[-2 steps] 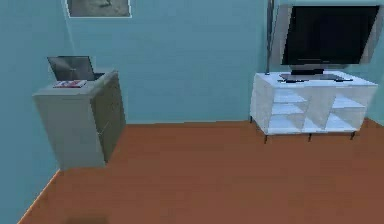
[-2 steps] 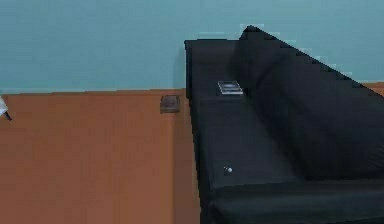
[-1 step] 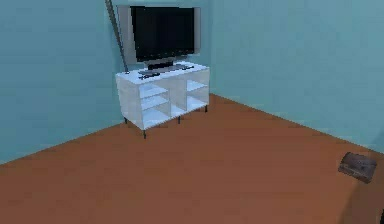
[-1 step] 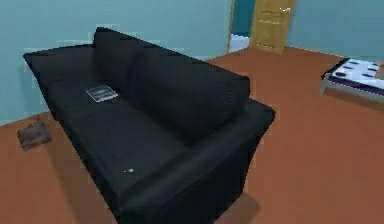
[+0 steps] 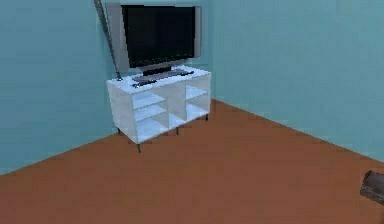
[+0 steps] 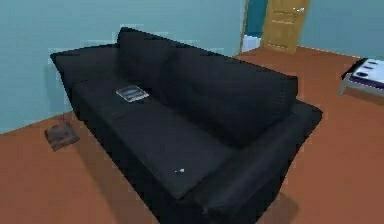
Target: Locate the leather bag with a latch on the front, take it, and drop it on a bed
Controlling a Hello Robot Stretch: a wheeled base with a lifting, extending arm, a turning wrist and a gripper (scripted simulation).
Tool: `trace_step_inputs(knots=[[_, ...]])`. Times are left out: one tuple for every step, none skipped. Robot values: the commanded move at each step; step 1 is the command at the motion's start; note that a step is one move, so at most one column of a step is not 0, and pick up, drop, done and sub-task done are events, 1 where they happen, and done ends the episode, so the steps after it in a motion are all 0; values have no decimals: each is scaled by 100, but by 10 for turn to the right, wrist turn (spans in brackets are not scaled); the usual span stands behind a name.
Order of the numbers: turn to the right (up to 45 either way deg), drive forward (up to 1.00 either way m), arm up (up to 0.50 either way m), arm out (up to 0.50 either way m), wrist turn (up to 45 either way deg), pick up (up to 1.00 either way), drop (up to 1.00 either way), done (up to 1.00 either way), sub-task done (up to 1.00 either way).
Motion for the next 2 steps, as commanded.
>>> trace_step_inputs(knots=[[450,0,0,0,0,0,0,0,0],[0,100,0,0,0,0,0,0,0]])
